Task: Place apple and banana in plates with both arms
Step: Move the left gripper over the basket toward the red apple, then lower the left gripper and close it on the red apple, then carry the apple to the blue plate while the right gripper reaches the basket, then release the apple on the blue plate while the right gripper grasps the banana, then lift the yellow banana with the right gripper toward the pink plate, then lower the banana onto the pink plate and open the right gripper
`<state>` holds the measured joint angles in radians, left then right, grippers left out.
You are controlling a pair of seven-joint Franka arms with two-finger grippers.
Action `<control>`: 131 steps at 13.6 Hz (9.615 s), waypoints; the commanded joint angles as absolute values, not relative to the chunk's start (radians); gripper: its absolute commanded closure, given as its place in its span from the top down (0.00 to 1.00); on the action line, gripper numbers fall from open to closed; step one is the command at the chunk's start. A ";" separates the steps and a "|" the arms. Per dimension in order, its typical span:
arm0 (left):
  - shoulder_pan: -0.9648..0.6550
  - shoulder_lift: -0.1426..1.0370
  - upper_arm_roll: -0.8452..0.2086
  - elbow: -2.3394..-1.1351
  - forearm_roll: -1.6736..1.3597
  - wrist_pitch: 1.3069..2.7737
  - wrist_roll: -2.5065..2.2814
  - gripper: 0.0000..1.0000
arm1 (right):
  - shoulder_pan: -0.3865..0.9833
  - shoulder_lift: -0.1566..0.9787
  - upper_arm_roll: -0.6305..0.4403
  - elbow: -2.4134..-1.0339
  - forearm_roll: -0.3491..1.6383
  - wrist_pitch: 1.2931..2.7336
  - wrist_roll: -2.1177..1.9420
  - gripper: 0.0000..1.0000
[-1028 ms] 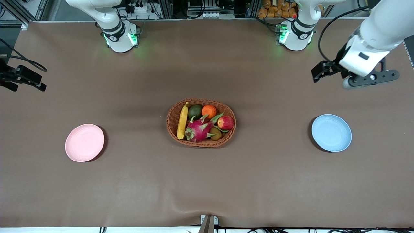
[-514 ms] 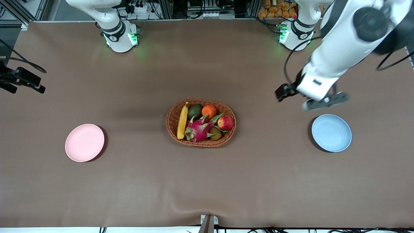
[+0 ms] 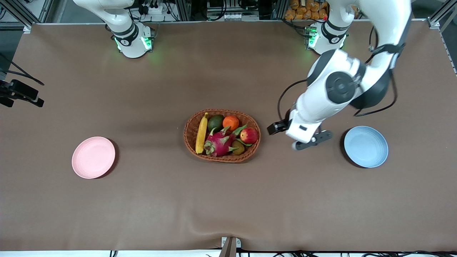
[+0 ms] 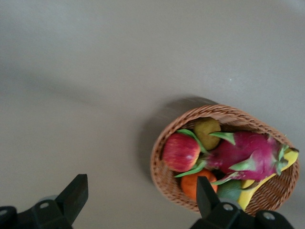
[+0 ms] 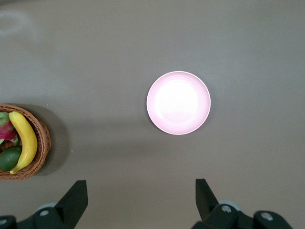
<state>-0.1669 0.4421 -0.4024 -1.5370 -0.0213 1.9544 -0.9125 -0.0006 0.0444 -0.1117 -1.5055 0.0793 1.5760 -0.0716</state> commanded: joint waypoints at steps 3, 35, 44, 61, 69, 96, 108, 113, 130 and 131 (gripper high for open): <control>-0.248 0.532 -0.393 -1.497 0.037 1.994 -1.015 1.00 | 0.000 0.043 -0.101 -1.493 0.095 1.569 -0.092 1.00; -0.454 0.683 -0.262 -1.497 0.137 2.177 -1.060 0.00 | 0.236 0.147 -0.097 -1.502 0.095 1.504 -0.087 1.00; -0.234 0.378 -0.269 -1.500 0.123 1.965 -0.974 0.00 | 0.276 0.264 -0.095 -1.496 0.176 1.627 -0.100 1.00; 0.348 0.380 -0.267 -1.994 0.135 2.333 -0.505 0.00 | 0.570 0.497 -0.095 -1.557 0.198 1.848 0.082 1.00; 0.382 0.422 -0.267 -1.996 0.138 2.353 -0.480 1.00 | 0.744 0.557 -0.095 -1.658 0.199 2.006 0.402 1.00; 0.351 -0.017 -0.295 -1.585 0.091 1.738 -0.195 1.00 | 0.730 0.462 -0.112 -1.698 0.196 1.956 0.473 0.00; -0.123 -0.067 0.135 -1.483 -0.074 1.491 -0.184 1.00 | 0.361 0.347 -0.120 -1.703 0.074 1.882 0.263 0.00; -0.124 -0.067 0.127 -1.483 -0.067 1.485 -0.179 1.00 | 0.091 0.376 -0.118 -1.692 0.075 1.841 -0.097 0.00; -0.115 -0.069 0.129 -1.477 -0.066 1.477 -0.179 1.00 | 0.008 0.314 -0.117 -1.621 0.074 1.780 -0.279 1.00; -0.114 -0.069 0.130 -1.477 -0.066 1.477 -0.179 1.00 | 0.009 0.258 -0.114 -1.620 0.072 1.779 -0.249 1.00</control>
